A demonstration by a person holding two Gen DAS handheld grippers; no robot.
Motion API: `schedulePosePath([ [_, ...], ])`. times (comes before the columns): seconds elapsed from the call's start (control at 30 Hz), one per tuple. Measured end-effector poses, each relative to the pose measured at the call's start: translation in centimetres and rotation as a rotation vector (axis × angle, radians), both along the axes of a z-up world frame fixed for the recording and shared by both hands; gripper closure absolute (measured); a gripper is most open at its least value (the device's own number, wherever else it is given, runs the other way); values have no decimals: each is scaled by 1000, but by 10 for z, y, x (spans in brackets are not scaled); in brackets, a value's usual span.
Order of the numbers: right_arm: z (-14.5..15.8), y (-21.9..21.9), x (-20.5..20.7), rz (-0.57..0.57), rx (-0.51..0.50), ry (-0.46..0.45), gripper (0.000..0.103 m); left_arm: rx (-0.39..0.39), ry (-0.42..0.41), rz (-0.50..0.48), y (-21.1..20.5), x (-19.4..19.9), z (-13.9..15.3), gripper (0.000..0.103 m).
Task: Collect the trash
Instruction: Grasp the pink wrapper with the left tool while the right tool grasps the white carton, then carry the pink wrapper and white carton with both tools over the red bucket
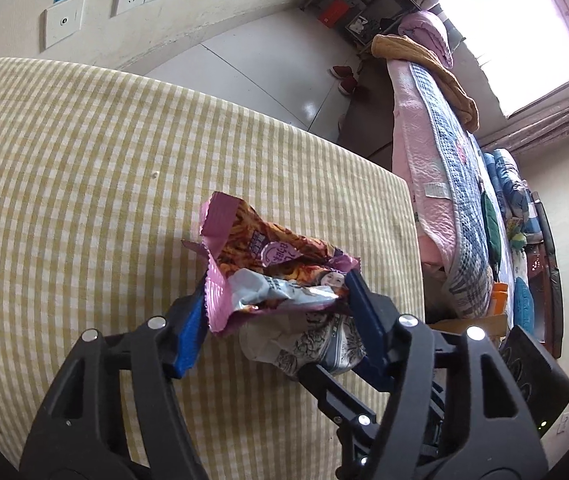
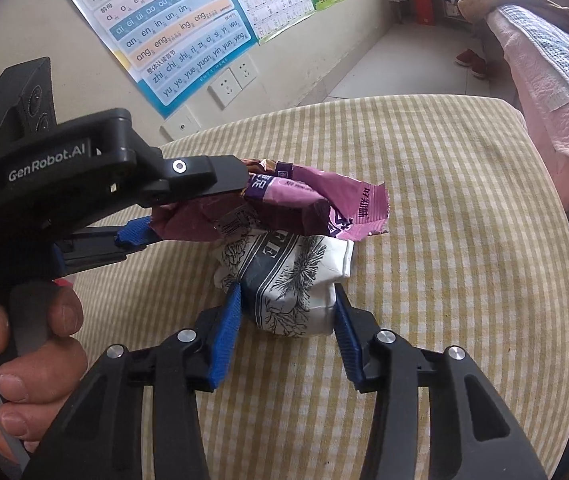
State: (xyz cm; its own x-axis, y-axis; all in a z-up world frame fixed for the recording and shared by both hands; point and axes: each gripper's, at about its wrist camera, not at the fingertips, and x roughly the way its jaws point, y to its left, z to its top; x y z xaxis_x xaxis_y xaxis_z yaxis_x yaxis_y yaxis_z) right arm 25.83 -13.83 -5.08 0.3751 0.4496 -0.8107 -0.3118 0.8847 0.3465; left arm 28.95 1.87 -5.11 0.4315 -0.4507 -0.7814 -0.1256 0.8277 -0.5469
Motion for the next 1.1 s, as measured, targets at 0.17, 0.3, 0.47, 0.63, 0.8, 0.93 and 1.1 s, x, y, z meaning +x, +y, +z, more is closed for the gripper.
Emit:
schedulePosePath([
  [0.17, 7, -7, -4, -8, 9, -10, 61, 8, -5, 10, 7, -10, 7, 48],
  [0.3, 18, -6, -11, 8, 8, -28, 61, 30, -32, 12, 9, -19, 22, 48],
  [0.47, 37, -9, -28, 24, -9, -64, 60, 91, -85, 12, 8, -36, 51, 48],
  [0.63, 48, -20, -46, 2, -28, -70, 63, 124, -127, 48, 16, -54, 80, 48],
  [0.8, 65, -36, -65, -32, -42, -94, 63, 239, -158, 59, 20, -80, 103, 48],
  [0.93, 83, -40, -82, -38, -48, -128, 63, 309, -177, 73, 26, -106, 117, 48],
  [1.1, 103, -29, -97, -20, -45, -170, 63, 336, -185, 99, 38, -135, 130, 48],
])
